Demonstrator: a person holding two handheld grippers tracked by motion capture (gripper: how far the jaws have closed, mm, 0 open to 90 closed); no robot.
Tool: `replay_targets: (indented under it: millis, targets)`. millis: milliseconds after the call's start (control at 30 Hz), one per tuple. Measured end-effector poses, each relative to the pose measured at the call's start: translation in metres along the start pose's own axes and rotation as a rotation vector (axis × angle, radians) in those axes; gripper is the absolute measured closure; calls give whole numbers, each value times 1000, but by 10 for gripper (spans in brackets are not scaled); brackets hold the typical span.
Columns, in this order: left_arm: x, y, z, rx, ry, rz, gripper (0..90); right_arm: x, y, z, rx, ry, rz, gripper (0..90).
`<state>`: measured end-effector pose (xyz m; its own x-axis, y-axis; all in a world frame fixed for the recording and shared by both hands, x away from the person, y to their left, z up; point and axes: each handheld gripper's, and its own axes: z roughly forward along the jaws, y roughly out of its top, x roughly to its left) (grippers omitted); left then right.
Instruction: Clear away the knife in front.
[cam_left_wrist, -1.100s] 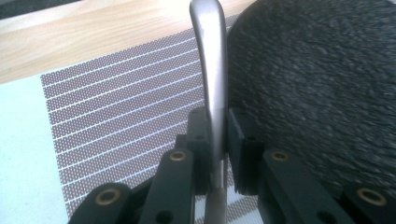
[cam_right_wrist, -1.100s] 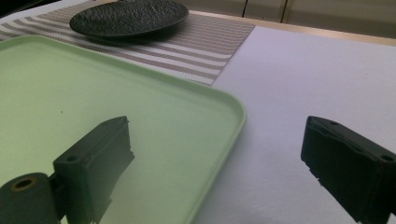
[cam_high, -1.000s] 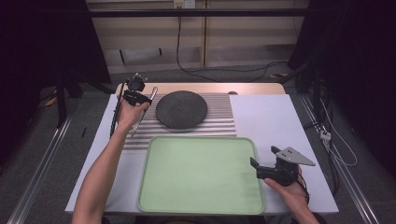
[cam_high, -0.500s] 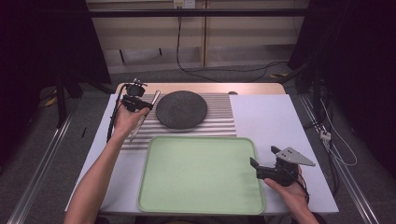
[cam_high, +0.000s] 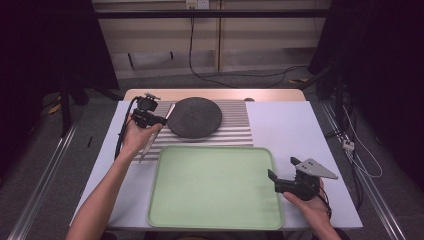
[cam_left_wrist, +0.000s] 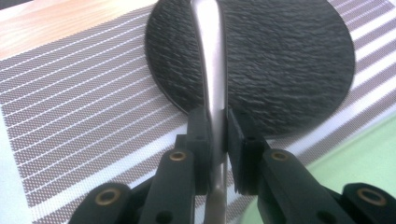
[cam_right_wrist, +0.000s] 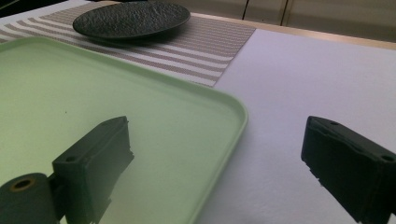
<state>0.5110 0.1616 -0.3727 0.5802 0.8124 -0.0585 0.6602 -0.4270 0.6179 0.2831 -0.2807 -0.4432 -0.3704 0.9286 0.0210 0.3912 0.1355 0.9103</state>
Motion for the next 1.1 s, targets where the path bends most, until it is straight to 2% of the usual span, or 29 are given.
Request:
replay_targets:
  millis: [133,200,267,367,400,467,533,567,600,633,700,767,800,867,933,1000,1100]
  targets:
    - [-9,-2,-4,-2,-6,25,797,0,0,1,3,0,0,81]
    - [-13,-4,-5,-9,-25,33,797,0,0,2,2,2,-4,81]
    - [-17,-5,-7,-3,-28,59,797,0,0,2,3,4,-4,81]
    - [-25,-9,-8,-20,-43,40,797,0,0,1,1,4,-4,81]
    - [-26,-9,-10,-2,-43,65,797,0,0,1,1,5,-4,81]
    - [-30,-11,-10,-5,-54,54,797,1,0,1,-1,6,-6,81]
    - [-33,-13,-11,1,-53,61,797,1,0,1,-1,5,-5,79]
    - [-37,-15,-9,-19,-57,29,797,0,0,1,0,5,-4,78]
    - [-37,-15,-11,1,-61,57,797,0,0,1,0,5,-4,78]
    - [-38,-16,-11,6,-64,60,797,0,0,1,1,4,-2,78]
    - [-44,-18,-10,-7,-59,41,797,1,1,1,1,5,0,78]
    - [-45,-19,-11,17,-66,65,797,1,1,1,-1,6,-4,78]
    - [-47,-20,-11,15,-65,65,797,1,1,1,-2,7,-6,78]
    - [-50,-22,-10,7,-75,40,797,1,1,1,-2,8,-7,77]
    - [-51,-24,-12,21,-75,54,797,1,1,0,-2,10,-3,76]
    - [-53,-26,-13,24,-80,43,797,1,1,0,-3,8,1,72]
    - [-56,-25,-14,48,-77,71,797,0,0,1,1,6,-2,71]
